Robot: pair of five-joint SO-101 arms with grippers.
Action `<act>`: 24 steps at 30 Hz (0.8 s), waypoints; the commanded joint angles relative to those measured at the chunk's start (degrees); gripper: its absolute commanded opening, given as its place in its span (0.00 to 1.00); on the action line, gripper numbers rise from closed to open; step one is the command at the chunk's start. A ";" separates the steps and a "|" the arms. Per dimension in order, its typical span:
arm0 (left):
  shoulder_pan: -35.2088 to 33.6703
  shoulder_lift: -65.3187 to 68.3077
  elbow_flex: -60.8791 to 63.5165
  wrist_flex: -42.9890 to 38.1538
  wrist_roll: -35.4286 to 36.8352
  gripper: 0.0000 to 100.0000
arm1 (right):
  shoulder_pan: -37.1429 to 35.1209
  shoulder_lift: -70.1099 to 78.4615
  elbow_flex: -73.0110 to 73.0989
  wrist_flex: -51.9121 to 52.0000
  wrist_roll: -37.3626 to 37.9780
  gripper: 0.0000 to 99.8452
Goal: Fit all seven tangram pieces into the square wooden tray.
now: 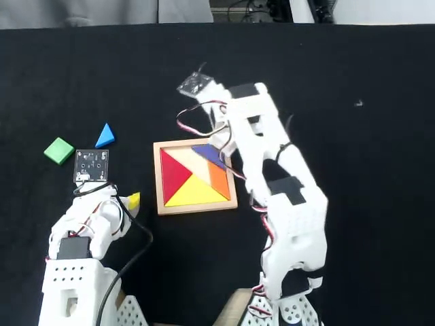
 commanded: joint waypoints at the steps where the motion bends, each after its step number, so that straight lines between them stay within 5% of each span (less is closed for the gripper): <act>1: 0.48 -0.44 -0.48 -1.23 -0.53 0.26 | -0.97 -0.40 -0.13 -0.35 -0.88 0.01; 15: 0.48 -0.44 -0.48 -1.23 -0.53 0.26 | 3.96 -22.02 -4.44 13.01 -3.34 0.01; 24: 0.22 -0.44 -0.48 -1.14 -0.53 0.26 | -6.86 -29.05 16.48 -5.27 -11.43 0.01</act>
